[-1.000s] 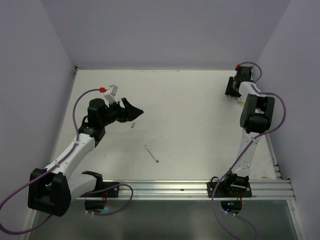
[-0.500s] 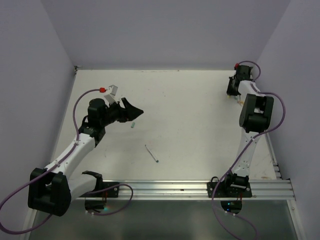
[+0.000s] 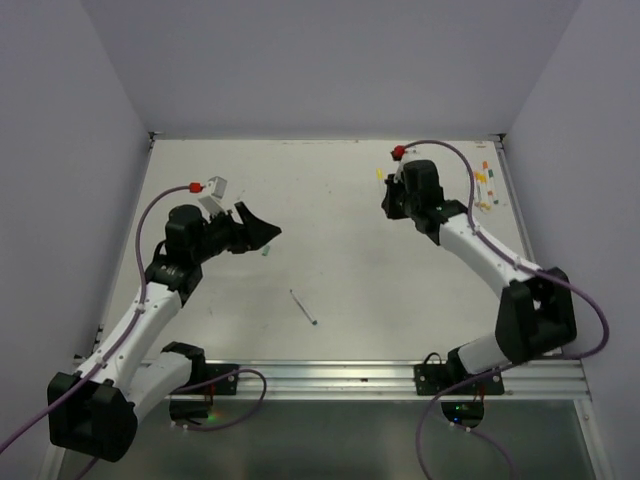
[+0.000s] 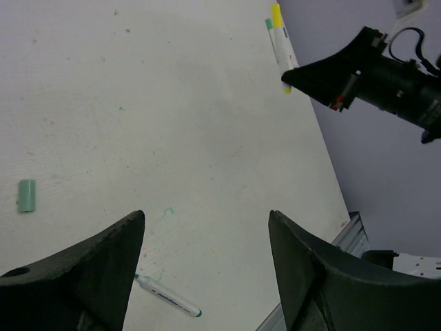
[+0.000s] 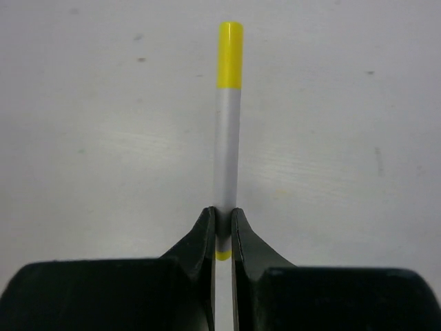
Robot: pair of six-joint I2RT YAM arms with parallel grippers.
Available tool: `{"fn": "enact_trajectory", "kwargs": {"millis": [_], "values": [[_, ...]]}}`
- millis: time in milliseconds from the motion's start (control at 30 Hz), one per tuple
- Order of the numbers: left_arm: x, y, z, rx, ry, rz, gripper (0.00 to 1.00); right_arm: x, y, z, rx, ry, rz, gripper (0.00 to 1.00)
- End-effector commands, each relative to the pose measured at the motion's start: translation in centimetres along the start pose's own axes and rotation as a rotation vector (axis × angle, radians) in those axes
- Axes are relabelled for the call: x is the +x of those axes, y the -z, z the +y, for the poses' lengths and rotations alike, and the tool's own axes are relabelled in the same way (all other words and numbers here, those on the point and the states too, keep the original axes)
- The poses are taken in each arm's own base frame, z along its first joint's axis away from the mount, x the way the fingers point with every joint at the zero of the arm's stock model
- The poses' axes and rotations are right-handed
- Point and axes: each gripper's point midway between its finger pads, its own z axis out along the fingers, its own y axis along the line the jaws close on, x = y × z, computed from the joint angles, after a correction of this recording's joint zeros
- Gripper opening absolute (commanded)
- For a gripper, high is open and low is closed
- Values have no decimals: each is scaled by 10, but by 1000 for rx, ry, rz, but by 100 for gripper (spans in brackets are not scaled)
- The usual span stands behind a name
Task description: Open the pen caps
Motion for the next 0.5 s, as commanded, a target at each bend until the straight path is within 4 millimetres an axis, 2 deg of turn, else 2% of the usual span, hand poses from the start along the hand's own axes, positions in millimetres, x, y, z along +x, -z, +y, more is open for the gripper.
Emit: {"fn": "enact_trajectory", "kwargs": {"millis": [0,33,67,100,133,167,200,233,333,433,467], "values": [[20,9,-4,18,38,67,75,14,60,56,-180,-70,-84,0],[19,13,-8,30,34,61,74,27,75,83,-283,-63,-69,0],[21,15,-9,33,38,65,73,55,79,89,-318,-70,-29,0],[23,17,-8,28,41,63,73,49,99,102,-377,-94,-79,0],[19,21,-11,31,31,45,73,61,110,120,-433,-69,-62,0],[19,23,-8,7,41,38,73,73,116,125,-450,-59,-42,0],[18,24,-10,6,42,33,73,77,125,132,-472,-54,-39,0],[17,27,-14,17,41,27,73,85,135,146,-516,-26,-26,0],[14,32,-24,49,47,15,72,99,153,169,-583,5,-15,0],[12,31,-26,52,67,2,70,112,167,190,-653,3,-2,0],[17,30,-29,69,87,15,70,115,170,194,-662,12,-2,0]]}}
